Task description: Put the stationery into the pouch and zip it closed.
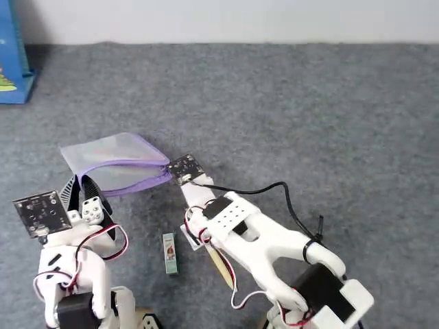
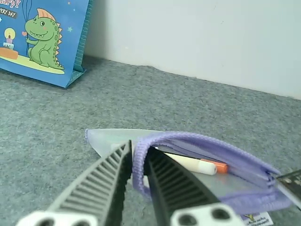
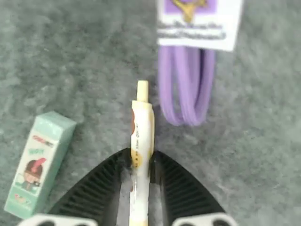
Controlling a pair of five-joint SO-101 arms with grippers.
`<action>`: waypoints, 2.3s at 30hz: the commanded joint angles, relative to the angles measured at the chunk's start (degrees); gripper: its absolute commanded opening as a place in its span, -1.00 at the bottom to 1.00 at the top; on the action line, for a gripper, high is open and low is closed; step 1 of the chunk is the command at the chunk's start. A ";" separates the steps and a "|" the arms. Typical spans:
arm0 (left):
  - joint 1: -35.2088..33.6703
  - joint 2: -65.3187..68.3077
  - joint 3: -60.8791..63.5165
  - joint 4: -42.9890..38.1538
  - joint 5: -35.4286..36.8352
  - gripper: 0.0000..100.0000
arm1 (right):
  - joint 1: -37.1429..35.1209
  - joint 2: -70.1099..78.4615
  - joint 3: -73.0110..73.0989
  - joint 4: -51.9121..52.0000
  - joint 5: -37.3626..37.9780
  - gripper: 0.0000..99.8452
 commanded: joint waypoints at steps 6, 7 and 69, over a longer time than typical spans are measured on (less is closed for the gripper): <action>0.26 -0.97 -3.38 -1.93 0.62 -0.98 | 4.26 -16.66 2.46 6.02 0.26 -0.98; 0.62 -0.97 -3.38 -1.93 0.62 -0.98 | 4.44 -20.09 3.69 6.02 1.32 -0.98; 12.75 -0.97 -2.42 -0.53 -4.22 -0.98 | 2.51 -50.33 21.54 -64.31 4.40 -0.98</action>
